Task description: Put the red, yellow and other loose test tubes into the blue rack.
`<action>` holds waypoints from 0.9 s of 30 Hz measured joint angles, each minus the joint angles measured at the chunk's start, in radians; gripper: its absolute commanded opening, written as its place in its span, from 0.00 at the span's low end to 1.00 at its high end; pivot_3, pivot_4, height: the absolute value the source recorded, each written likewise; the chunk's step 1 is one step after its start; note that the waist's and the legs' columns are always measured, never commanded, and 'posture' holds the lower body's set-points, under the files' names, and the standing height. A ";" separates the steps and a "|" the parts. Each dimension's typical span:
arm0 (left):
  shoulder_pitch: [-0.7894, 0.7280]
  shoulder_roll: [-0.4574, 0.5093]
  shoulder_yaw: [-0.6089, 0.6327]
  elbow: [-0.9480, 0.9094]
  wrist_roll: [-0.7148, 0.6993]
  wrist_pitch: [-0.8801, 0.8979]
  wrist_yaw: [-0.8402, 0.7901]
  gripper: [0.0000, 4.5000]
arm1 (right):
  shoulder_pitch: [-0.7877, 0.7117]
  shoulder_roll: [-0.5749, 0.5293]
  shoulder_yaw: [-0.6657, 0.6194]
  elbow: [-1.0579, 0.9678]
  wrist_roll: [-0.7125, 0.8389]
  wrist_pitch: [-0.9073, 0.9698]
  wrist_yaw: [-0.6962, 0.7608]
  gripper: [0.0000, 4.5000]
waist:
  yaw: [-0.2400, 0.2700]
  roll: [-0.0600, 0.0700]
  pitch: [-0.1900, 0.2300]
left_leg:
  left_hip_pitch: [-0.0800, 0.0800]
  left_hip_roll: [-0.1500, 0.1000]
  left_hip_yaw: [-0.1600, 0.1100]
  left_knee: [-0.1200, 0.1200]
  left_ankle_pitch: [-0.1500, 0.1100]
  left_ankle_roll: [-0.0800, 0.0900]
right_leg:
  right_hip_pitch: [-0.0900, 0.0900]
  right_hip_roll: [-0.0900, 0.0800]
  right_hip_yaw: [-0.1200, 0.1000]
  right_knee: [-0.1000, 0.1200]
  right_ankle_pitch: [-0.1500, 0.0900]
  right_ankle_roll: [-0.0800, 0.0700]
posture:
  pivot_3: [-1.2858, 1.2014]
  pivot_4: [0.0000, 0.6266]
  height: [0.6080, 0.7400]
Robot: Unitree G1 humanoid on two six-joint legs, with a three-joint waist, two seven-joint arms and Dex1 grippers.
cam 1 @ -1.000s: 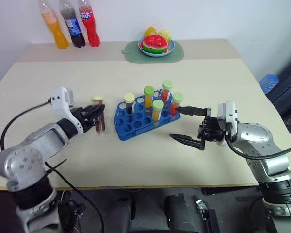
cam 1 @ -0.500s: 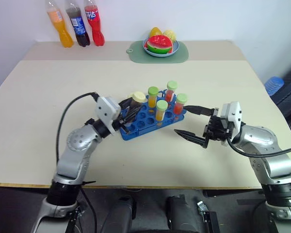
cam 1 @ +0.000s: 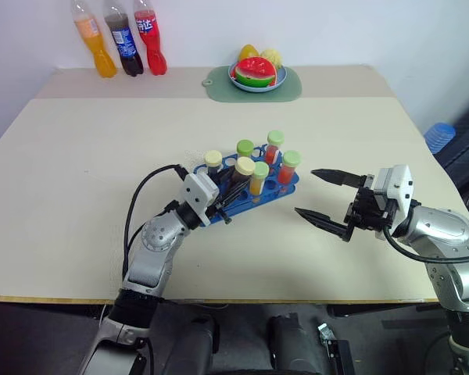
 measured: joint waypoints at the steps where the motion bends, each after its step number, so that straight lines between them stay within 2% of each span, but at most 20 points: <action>1: 0.001 -0.006 0.000 0.000 0.000 0.000 0.004 0.21 | 0.000 0.000 0.000 -0.002 0.002 0.003 -0.002 1.00 | 0.000 0.000 0.000 | 0.000 0.000 0.000 0.000 0.000 0.000 | 0.000 0.000 0.000 0.000 0.000 0.000 | 0.52 0.24 1.00; 9: 0.007 -0.054 0.004 0.029 -0.004 -0.022 0.032 0.21 | -0.012 0.005 0.018 -0.002 0.005 0.004 -0.010 1.00 | 0.002 0.000 0.000 | 0.000 0.000 0.000 0.001 0.000 0.000 | 0.001 0.000 0.000 0.000 0.000 0.000 | 0.52 0.24 1.00; 12: 0.007 -0.059 0.023 0.046 -0.028 -0.027 0.027 0.50 | -0.012 0.009 0.025 -0.002 0.005 0.004 -0.019 1.00 | 0.001 0.000 0.000 | 0.000 0.000 0.000 0.001 0.000 0.000 | 0.001 0.000 0.000 0.000 0.000 0.000 | 0.52 0.24 1.00; 16: 0.007 -0.053 0.031 0.072 -0.046 -0.003 0.020 0.97 | -0.008 0.014 0.025 -0.002 0.006 0.004 -0.029 1.00 | 0.000 0.000 0.000 | 0.000 0.000 0.000 0.001 0.000 0.000 | 0.001 0.000 0.000 0.000 0.000 0.000 | 0.52 0.24 1.00; 17: 0.007 -0.051 0.032 0.077 -0.037 -0.014 0.029 0.99 | -0.004 0.016 0.025 -0.002 0.006 0.004 -0.031 1.00 | 0.001 0.000 0.000 | 0.000 0.000 0.000 0.001 0.000 0.000 | 0.001 0.000 0.000 0.000 0.000 0.000 | 0.52 0.24 1.00; 27: 0.044 -0.031 0.032 -0.019 -0.059 0.028 0.023 0.99 | 0.013 0.037 0.025 -0.002 0.005 0.002 -0.047 1.00 | 0.000 0.000 0.000 | 0.000 0.000 0.000 0.001 0.000 0.000 | 0.000 0.000 0.000 0.001 0.000 0.000 | 0.52 0.24 1.00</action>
